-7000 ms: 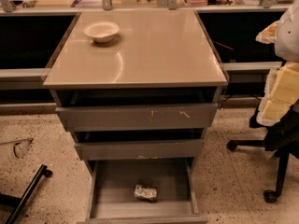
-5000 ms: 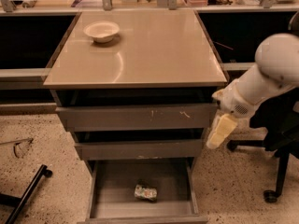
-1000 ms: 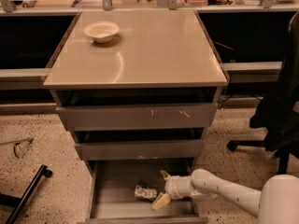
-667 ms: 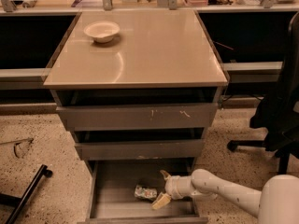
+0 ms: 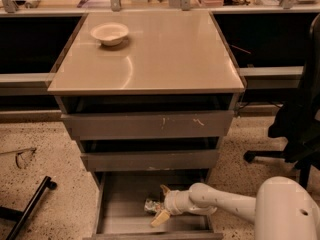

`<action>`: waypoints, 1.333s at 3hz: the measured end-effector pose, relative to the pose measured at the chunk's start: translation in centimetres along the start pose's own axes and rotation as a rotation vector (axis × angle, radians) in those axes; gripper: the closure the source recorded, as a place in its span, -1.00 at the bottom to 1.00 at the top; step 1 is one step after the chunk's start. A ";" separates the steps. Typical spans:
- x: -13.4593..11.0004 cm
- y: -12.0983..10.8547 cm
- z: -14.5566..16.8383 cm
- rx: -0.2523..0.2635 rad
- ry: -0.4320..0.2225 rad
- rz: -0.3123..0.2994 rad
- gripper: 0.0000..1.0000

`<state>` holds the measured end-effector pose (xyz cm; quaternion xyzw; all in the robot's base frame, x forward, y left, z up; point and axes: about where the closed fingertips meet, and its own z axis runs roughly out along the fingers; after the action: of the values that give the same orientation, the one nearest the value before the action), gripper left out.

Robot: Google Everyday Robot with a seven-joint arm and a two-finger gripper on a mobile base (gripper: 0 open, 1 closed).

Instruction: Pick 7up can from bottom drawer and place on counter

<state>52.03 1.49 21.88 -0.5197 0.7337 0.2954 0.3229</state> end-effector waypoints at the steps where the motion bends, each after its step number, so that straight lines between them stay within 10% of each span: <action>1: -0.5 0.0 2.2 0.022 0.036 -0.023 -1.00; 4: 1.4 -3.5 6.9 0.040 0.126 -0.006 -1.00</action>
Offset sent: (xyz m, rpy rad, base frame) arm 0.0289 0.0556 -0.0409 -0.1156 -0.0238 0.0265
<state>56.19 5.00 16.14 -0.5329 0.7569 0.2462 0.2871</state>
